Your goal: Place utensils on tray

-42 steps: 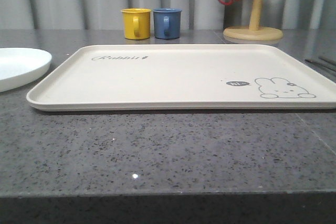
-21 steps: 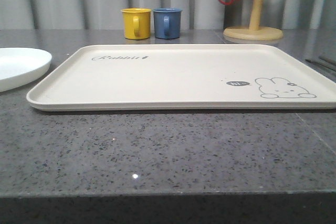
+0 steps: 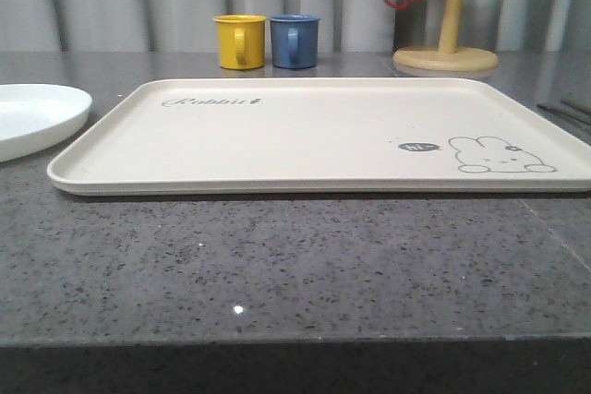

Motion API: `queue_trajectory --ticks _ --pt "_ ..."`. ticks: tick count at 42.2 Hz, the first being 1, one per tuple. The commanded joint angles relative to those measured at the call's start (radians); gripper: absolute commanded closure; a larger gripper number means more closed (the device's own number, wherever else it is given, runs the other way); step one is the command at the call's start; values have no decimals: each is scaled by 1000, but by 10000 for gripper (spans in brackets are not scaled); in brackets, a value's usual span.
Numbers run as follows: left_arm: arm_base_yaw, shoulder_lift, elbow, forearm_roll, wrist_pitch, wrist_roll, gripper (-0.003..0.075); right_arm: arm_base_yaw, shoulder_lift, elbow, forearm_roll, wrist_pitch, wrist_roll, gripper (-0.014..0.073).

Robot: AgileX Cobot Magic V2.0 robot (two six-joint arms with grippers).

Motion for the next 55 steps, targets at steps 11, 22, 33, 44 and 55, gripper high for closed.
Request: queue_trajectory --ticks 11,22,33,44,55 --pt "-7 297 -186 3 182 -9 741 -8 297 -168 2 130 2 660" --pt "-7 401 -185 -28 187 -9 741 -8 432 -168 2 185 2 659" --pt "-7 476 -185 -32 222 -9 547 -8 482 -168 1 183 1 298" --pt "-7 538 -185 -32 221 -9 279 -8 482 -168 1 176 1 190" --pt "-7 705 -275 -32 352 30 279 -8 481 -168 1 176 1 190"
